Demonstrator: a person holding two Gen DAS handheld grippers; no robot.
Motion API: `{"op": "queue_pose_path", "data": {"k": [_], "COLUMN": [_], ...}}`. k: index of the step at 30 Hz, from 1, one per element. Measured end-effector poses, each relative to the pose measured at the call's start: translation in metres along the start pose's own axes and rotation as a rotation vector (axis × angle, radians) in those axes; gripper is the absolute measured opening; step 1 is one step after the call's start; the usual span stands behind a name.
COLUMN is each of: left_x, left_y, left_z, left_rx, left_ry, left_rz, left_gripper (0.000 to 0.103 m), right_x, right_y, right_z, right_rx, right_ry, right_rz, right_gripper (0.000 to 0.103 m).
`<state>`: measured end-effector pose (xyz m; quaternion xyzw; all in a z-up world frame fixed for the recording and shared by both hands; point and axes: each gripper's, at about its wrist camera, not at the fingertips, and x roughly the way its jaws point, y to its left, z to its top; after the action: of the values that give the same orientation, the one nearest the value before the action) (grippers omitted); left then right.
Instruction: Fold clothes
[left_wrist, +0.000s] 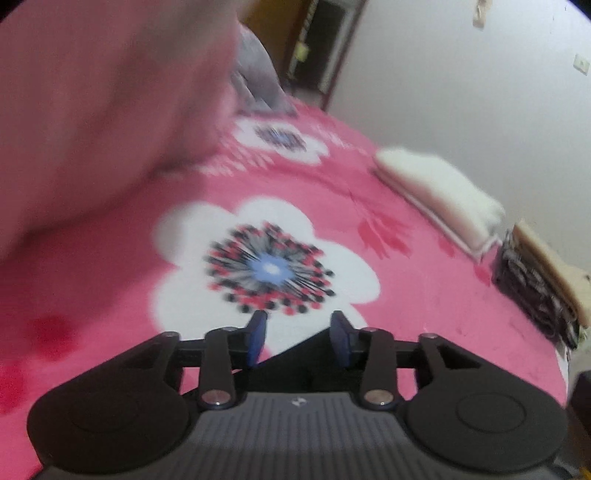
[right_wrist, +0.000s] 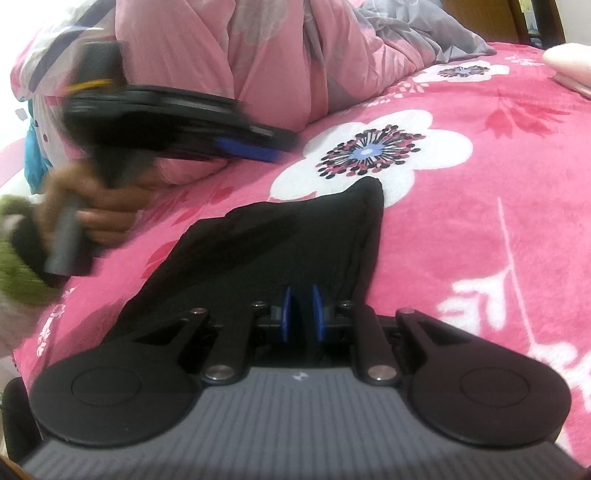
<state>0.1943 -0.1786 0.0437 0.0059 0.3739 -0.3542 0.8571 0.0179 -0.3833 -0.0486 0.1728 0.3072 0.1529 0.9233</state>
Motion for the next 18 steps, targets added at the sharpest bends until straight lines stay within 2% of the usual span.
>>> {"op": "queue_pose_path", "data": {"k": [1, 4, 8, 13, 18], "left_x": [-0.021, -0.072, -0.113, -0.123, -0.119], "left_y": [0.003, 0.005, 0.005, 0.006, 0.001], "left_z": [-0.002, -0.017, -0.056, -0.110, -0.149], "left_rx": [-0.007, -0.008, -0.030, -0.074, -0.086], "left_ry": [-0.023, -0.072, -0.083, -0.030, -0.037], "left_rz": [0.018, 0.064, 0.099, 0.148, 0.222], "left_gripper": [0.052, 0.059, 0.063, 0.063, 0.063], "right_x": [0.000, 0.001, 0.000, 0.000, -0.001], "right_y": [0.000, -0.003, -0.008, -0.014, -0.016], "right_z": [0.000, 0.000, 0.001, -0.001, -0.002], "right_rx": [0.001, 0.018, 0.051, 0.091, 0.104], "right_ry": [-0.001, -0.003, -0.004, -0.010, -0.017], "right_rz": [0.001, 0.012, 0.035, 0.060, 0.069], "right_gripper": [0.012, 0.013, 0.013, 0.013, 0.013]}}
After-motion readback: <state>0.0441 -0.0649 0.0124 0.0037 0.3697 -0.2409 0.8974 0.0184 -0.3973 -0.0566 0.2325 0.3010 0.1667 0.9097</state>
